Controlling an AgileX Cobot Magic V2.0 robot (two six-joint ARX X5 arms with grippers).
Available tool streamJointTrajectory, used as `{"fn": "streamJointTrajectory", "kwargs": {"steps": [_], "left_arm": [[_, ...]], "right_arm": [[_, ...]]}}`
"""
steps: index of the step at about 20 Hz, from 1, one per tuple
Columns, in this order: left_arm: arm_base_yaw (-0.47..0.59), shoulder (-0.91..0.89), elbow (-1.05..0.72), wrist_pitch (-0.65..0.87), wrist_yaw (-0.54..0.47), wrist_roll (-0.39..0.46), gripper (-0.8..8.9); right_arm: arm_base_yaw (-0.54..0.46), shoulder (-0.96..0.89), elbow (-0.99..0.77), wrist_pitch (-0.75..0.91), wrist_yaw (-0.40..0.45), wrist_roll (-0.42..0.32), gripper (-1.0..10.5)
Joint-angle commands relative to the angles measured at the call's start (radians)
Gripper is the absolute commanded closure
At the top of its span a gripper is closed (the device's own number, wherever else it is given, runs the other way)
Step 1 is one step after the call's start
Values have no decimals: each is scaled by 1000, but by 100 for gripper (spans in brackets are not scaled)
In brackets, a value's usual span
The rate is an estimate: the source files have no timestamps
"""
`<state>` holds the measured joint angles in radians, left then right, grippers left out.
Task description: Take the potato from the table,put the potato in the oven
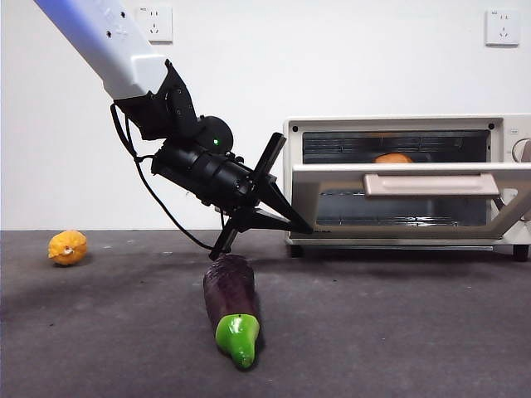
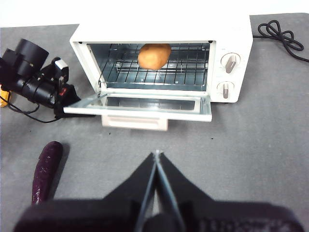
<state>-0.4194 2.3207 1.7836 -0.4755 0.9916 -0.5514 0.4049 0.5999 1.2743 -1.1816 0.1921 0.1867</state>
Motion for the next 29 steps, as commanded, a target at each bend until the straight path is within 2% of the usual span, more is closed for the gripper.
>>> {"fn": "streamJointTrajectory", "kwargs": {"steps": [1,8,16,19,21,25,27,29], "left_arm": [[-9,5,4,65,34,-48,822],[-8,5,8,231,37,-199,822],[9,-8,8,234,43,-208,822],[15,-29,8,228,109,-196,821],[18,-73,8,197,141,-152,821],[17,-243,8,39,130,50,821],[17,-349,8,-61,82,171,821],[15,-474,8,-188,-16,317,821]], "right_arm": [[1,-2,1,7,2,-3,949],[1,-2,1,7,2,-3,949],[1,-2,1,7,2,-3,949],[1,-2,1,6,2,-3,949],[1,-2,1,4,2,-3,946],[1,-2,1,-41,2,-3,946],[1,-2,1,-100,2,3,946],[1,-1,1,-163,3,4,946]]}}
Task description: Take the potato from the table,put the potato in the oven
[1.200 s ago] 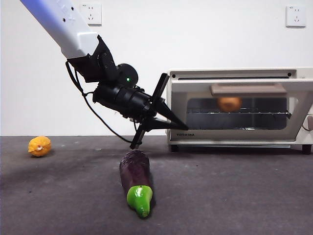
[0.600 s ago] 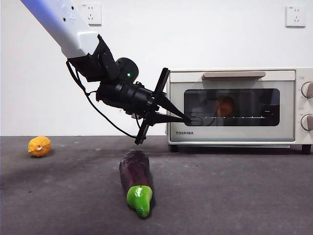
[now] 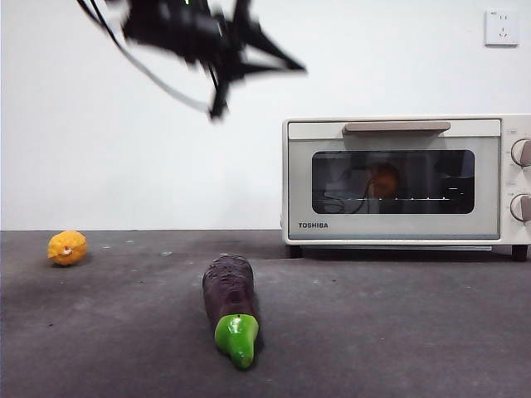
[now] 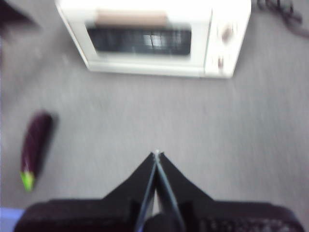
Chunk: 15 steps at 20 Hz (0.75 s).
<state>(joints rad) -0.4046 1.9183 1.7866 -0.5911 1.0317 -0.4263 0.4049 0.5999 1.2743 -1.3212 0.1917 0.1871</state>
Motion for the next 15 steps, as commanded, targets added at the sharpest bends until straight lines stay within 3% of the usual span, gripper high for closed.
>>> {"fn": "streamJointTrajectory", "kwargs": {"steps": [1,4,7,15], "left_arm": [[-5,-142,5,-145,-137,266,821],[-36,-323,5,-292,-452,364,821],[-86,-493,5,-359,-700,377,820],[-190,-718,5,-531,-1052,320,818]], "right_arm": [[1,0,0,-48,3,4,946],[1,0,0,-49,3,3,946],[1,2,0,-49,3,3,946],[1,6,0,-49,3,3,946]]}}
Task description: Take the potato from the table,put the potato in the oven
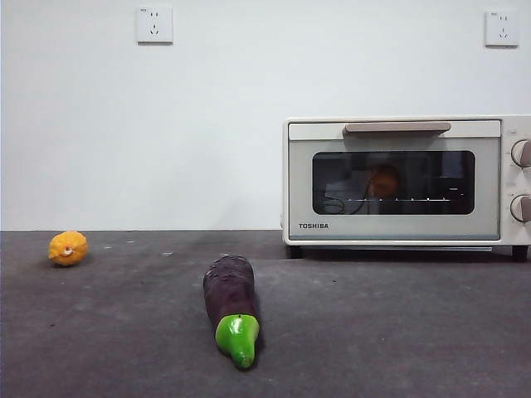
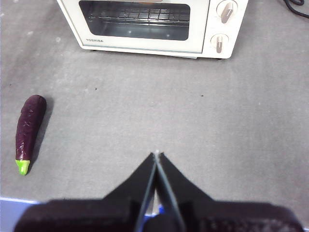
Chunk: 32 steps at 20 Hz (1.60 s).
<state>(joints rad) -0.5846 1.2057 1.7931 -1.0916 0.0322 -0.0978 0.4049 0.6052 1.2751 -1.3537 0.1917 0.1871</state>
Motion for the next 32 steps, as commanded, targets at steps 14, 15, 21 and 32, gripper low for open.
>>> {"fn": "streamJointTrajectory", "kwargs": {"steps": [14,15,21,32], "left_arm": [[-3,39,-2,-163,-59,-19,817],[-3,45,-2,-163,-58,-19,818],[8,46,-2,-73,-113,168,817],[384,-9,-41,32,28,281,817]], "right_arm": [[1,1,0,-17,3,3,946],[1,1,0,-17,3,3,946],[1,1,0,-17,3,3,946],[1,1,0,-17,3,3,946]]}}
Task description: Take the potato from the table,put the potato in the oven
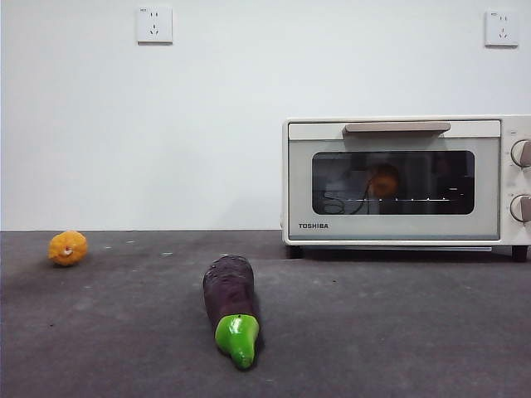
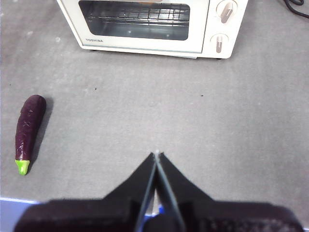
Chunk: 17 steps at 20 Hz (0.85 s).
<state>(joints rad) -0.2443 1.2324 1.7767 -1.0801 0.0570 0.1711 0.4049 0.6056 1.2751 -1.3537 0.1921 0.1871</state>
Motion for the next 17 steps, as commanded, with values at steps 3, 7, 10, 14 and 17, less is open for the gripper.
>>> {"fn": "streamJointTrajectory", "kwargs": {"steps": [3,7,10,14,17], "left_arm": [[123,-154,-169,145,3,11,817],[203,-375,-532,403,3,6,817],[247,-566,-869,626,4,-83,817],[261,-792,-1286,891,3,-120,817],[262,-955,-1507,954,2,-117,817]], "right_arm": [[1,1,0,-16,2,3,946],[1,6,0,-17,3,3,946],[1,6,0,-17,2,3,946],[1,6,0,-17,3,3,946],[1,6,0,-17,3,3,946]]}}
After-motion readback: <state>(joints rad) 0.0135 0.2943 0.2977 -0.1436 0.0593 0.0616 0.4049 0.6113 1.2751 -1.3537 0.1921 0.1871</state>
